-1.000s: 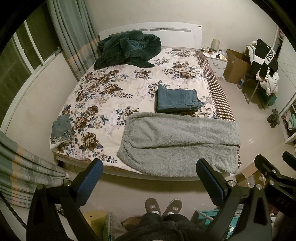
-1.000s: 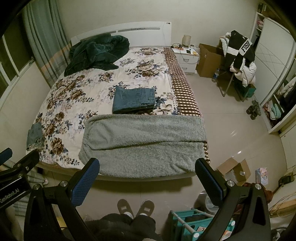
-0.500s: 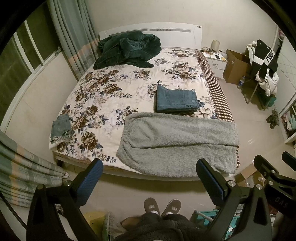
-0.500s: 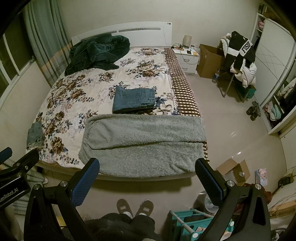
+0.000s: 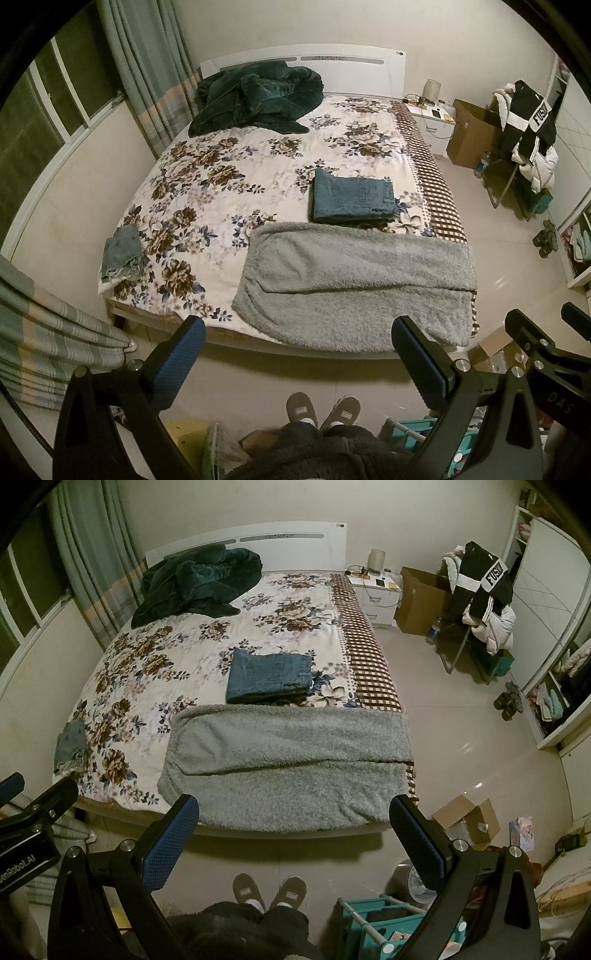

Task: Fold towel

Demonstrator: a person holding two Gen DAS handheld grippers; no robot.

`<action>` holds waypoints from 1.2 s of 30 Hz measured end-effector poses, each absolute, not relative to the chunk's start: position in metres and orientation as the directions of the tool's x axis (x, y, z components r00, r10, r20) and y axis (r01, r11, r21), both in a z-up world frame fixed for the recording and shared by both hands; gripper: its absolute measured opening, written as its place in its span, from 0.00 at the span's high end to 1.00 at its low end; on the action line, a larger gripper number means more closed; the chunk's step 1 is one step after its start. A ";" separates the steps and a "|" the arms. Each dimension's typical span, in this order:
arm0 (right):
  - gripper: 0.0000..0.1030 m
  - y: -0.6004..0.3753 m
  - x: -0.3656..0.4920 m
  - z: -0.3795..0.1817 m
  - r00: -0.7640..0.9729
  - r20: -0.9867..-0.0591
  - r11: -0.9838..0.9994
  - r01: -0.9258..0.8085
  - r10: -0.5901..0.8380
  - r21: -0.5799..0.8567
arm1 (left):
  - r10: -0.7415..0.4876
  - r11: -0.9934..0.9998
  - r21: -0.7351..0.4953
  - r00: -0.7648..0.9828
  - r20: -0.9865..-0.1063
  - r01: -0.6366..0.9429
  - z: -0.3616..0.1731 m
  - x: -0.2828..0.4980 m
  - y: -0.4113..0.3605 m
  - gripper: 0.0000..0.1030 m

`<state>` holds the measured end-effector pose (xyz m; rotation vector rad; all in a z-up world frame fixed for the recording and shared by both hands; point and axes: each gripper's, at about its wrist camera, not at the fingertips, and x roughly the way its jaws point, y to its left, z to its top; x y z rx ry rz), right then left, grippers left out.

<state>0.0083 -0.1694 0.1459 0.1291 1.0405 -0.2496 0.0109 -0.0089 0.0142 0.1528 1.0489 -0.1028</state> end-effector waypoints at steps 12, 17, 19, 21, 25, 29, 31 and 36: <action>0.00 -0.154 0.003 0.123 0.471 -0.873 0.966 0.258 -0.130 -0.005 | 0.006 0.988 0.080 0.485 -0.874 0.134 0.015 0.000 -0.025 0.00; 0.00 -0.164 0.008 0.109 0.452 -0.884 0.967 0.253 -0.115 0.004 | 0.045 0.990 0.108 0.504 -0.863 0.096 -0.003 0.009 -0.028 0.00; 0.00 -0.173 0.015 0.100 0.443 -0.889 0.965 0.262 -0.119 0.001 | 0.075 0.990 0.126 0.515 -0.854 0.065 -0.016 0.019 -0.028 0.00; 0.00 -0.181 0.025 0.085 0.429 -0.894 0.961 0.278 -0.128 -0.004 | 0.105 0.990 0.141 0.513 -0.852 0.031 -0.030 0.034 -0.023 0.00; 0.00 -0.208 0.065 0.042 0.397 -0.906 0.952 0.304 -0.147 -0.021 | 0.179 0.982 0.182 0.496 -0.849 -0.043 -0.069 0.077 -0.018 0.00; 0.00 -0.234 0.111 -0.009 0.357 -0.917 0.939 0.341 -0.176 -0.048 | 0.235 0.971 0.226 0.433 -0.870 -0.072 -0.111 0.124 -0.011 0.00; 0.00 -0.246 0.136 -0.034 0.326 -0.927 0.930 0.363 -0.186 -0.059 | 0.255 0.966 0.246 0.391 -0.884 -0.075 -0.133 0.148 -0.010 0.00; 0.00 -0.279 0.216 -0.103 0.238 -0.959 0.900 0.434 -0.153 -0.036 | 0.274 0.962 0.259 0.263 -0.925 -0.091 -0.197 0.225 -0.005 0.00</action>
